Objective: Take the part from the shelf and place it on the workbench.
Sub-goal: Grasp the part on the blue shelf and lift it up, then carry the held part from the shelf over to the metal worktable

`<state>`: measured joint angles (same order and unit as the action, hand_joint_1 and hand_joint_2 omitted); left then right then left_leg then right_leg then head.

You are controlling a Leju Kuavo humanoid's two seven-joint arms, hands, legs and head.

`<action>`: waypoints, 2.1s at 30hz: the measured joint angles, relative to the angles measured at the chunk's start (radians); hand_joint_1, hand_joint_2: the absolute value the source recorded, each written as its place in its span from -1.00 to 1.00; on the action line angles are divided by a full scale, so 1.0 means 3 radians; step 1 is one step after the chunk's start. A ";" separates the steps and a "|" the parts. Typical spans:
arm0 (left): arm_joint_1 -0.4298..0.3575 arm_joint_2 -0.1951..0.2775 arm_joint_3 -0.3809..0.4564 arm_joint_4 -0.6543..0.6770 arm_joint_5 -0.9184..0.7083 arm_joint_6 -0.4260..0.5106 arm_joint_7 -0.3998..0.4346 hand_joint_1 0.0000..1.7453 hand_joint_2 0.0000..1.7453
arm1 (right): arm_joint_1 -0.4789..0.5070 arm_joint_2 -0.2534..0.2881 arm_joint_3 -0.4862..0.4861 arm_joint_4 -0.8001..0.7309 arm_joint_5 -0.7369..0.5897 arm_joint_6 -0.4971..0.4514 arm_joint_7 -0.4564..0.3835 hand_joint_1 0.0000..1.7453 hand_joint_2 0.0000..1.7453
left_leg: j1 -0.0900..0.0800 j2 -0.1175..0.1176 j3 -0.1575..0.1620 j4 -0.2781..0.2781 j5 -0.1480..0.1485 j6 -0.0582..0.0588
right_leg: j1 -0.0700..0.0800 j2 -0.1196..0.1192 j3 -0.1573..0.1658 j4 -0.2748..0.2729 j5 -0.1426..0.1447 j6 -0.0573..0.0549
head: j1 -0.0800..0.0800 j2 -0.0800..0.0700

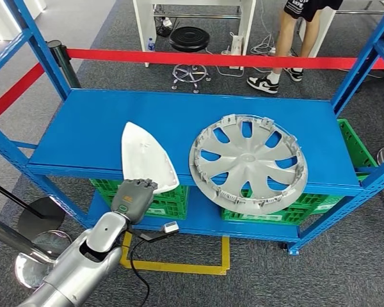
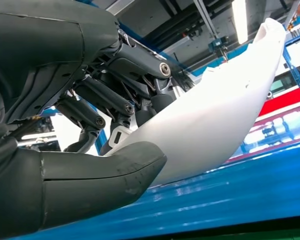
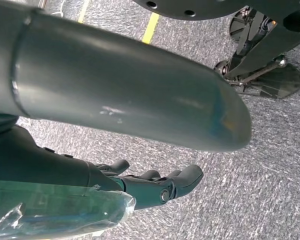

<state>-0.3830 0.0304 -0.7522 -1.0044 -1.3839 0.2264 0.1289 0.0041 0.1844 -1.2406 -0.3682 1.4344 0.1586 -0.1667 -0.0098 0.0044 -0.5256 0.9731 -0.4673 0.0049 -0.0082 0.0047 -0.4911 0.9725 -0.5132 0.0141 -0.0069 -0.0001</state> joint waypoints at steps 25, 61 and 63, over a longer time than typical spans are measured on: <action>-0.0414 0.0270 -0.0008 -0.0601 -0.0500 0.0583 0.0120 1.00 1.00 | -0.0004 0.0011 -0.0009 -0.0025 0.0103 -0.0207 -0.0029 -1.00 -1.00 | 0.0000 0.0000 -0.0013 0.0004 0.0006 -0.0002 | 0.0000 0.0000 -0.0016 0.0010 0.0003 -0.0002 | 0.0000 0.0000; -0.0339 0.0439 0.0066 -0.0776 -0.0202 0.0562 0.0000 1.00 1.00 | -0.0075 -0.0190 0.0092 0.0478 0.0192 -0.0480 0.0033 -1.00 -1.00 | -0.0009 -0.0001 -0.0052 0.0041 -0.0002 0.0011 | -0.0007 -0.0001 -0.0046 0.0018 0.0010 0.0008 | -0.0001 0.0000; -0.0326 0.0453 0.0075 -0.0765 -0.0203 0.0562 0.0000 1.00 1.00 | -0.0077 -0.0190 0.0104 0.0487 0.0200 -0.0484 0.0033 -1.00 -1.00 | -0.0010 -0.0002 -0.0062 0.0049 0.0001 0.0019 | -0.0008 -0.0002 -0.0051 0.0016 0.0020 0.0021 | -0.0001 0.0000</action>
<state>-0.4808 0.1664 -0.7296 -1.2338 -1.4449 0.3949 0.1289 -0.0188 0.1274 -1.2093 -0.2221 1.4943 0.0135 -0.1568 -0.0127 0.0038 -0.5443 0.9879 -0.4670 0.0106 -0.0106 0.0042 -0.5064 0.9775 -0.5073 0.0205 -0.0071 0.0000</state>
